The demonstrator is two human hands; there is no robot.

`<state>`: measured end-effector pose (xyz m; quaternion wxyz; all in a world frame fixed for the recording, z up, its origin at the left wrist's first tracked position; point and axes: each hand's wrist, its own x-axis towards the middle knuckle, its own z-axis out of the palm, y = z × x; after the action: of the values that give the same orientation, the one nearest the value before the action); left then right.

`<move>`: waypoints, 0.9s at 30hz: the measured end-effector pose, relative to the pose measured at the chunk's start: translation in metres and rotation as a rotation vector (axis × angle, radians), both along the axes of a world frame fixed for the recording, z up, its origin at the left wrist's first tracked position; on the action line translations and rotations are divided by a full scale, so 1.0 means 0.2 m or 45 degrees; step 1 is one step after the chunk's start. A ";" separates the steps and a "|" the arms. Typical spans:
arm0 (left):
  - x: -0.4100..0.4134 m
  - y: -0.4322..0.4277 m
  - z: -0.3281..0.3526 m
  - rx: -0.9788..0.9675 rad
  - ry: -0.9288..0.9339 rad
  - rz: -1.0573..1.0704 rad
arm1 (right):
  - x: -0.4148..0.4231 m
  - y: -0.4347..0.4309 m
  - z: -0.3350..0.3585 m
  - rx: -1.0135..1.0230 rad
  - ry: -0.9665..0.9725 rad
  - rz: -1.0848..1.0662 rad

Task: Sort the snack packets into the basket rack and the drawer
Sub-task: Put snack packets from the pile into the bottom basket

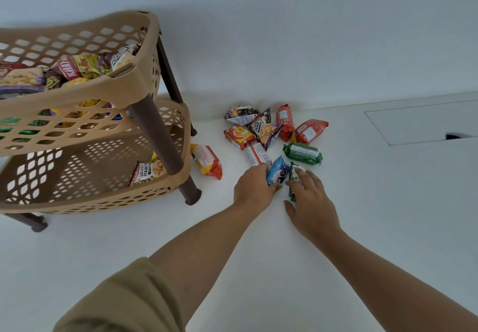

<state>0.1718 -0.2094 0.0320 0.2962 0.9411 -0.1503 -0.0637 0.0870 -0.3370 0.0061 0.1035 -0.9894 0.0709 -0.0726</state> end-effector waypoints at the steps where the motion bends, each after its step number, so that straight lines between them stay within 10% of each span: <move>1: -0.01 0.00 0.00 -0.006 0.017 0.006 | -0.02 0.00 0.00 0.022 -0.015 -0.001; 27: -0.62 1.25 0.17 -0.669 0.697 0.512 | -0.42 0.88 0.12 0.521 -0.186 0.158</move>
<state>0.0485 0.0400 0.0668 0.5614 0.7925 0.1092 -0.2115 0.0033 -0.1615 0.0294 0.3112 -0.9424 0.0155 -0.1218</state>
